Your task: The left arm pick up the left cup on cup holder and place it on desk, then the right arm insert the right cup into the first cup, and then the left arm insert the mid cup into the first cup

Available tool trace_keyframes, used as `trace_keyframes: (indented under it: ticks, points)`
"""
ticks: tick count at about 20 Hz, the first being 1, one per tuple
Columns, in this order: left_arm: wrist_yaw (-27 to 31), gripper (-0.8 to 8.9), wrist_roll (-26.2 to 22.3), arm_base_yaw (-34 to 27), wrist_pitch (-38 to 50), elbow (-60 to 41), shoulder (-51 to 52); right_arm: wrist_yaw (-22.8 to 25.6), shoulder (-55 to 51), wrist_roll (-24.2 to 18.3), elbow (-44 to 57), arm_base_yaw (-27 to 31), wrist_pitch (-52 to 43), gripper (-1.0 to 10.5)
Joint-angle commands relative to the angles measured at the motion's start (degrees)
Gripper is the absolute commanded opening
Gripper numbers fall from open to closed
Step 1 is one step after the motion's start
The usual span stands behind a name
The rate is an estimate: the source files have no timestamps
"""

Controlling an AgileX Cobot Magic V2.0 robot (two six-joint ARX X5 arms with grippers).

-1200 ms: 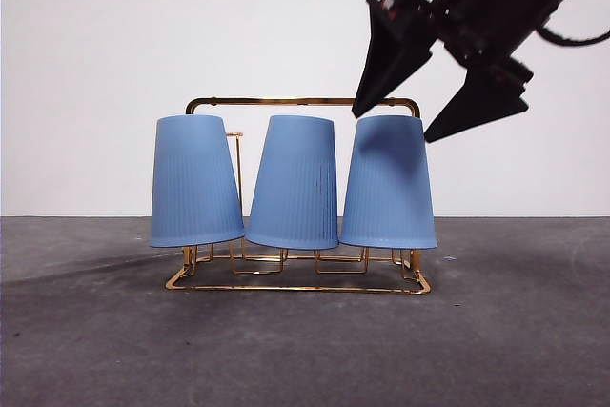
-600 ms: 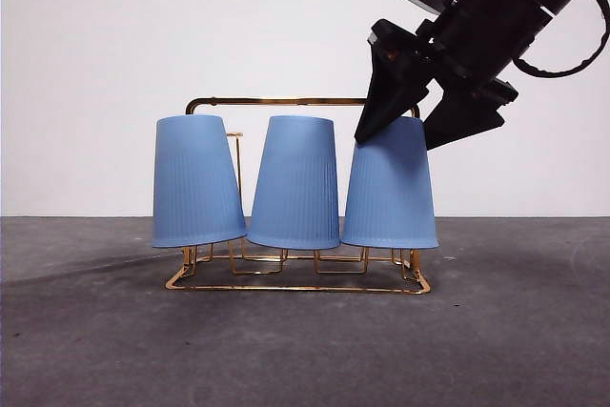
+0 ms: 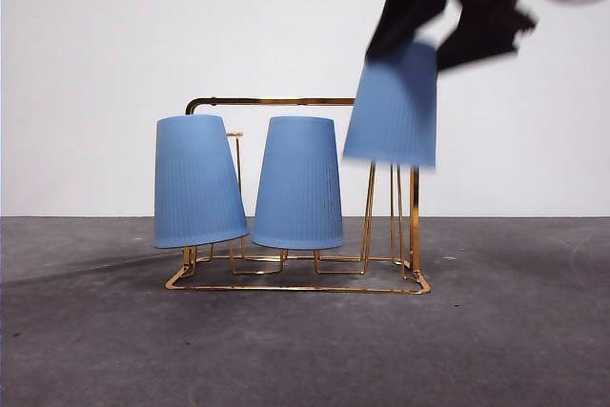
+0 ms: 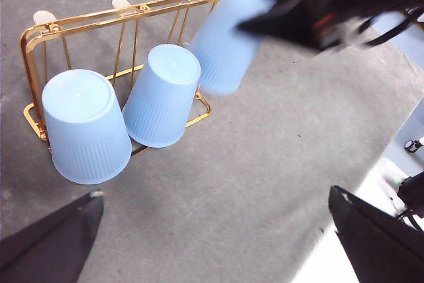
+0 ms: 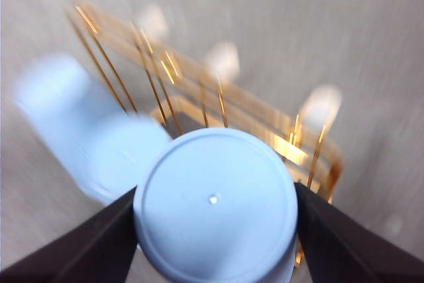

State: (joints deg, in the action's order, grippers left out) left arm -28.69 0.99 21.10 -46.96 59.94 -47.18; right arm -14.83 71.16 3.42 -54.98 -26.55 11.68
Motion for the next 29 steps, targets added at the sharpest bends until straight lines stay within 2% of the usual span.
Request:
trace_keyframes:
  ticks: [1,5,7,11,17,22,25,29]
  points:
    - [-0.26,5.94,-0.59,0.35,0.31,1.4,-0.31,-0.17,-5.51,1.11,-1.29,-0.39,2.32,2.6]
    - [-0.26,5.94,-0.59,0.59,0.26,1.4,-0.31,-0.33,-14.51,2.38,-1.29,-1.88,11.82,2.6]
    - [-0.26,5.94,-0.59,0.63,0.26,1.4,-0.31,-0.09,-16.37,2.38,-1.25,-4.87,17.49,2.8]
    - [-0.26,5.94,-0.59,0.63,0.24,1.4,-0.31,1.38,-16.68,2.97,-0.33,-10.51,20.72,2.9]
    - [-0.26,5.94,-0.57,0.63,0.17,1.4,-0.33,7.32,-16.5,6.54,5.57,-19.98,15.54,2.9]
    - [-0.26,5.94,-0.55,0.63,0.13,1.4,-0.31,13.18,-15.17,9.6,12.55,-26.62,6.38,2.9]
    - [-0.26,5.94,-0.57,0.63,0.15,1.4,-0.37,14.95,-12.48,10.47,15.54,-29.16,0.57,2.9]
    - [-0.26,5.94,-0.57,0.63,0.13,1.4,-0.37,16.63,-7.17,10.95,16.13,-30.97,-2.6,2.9]
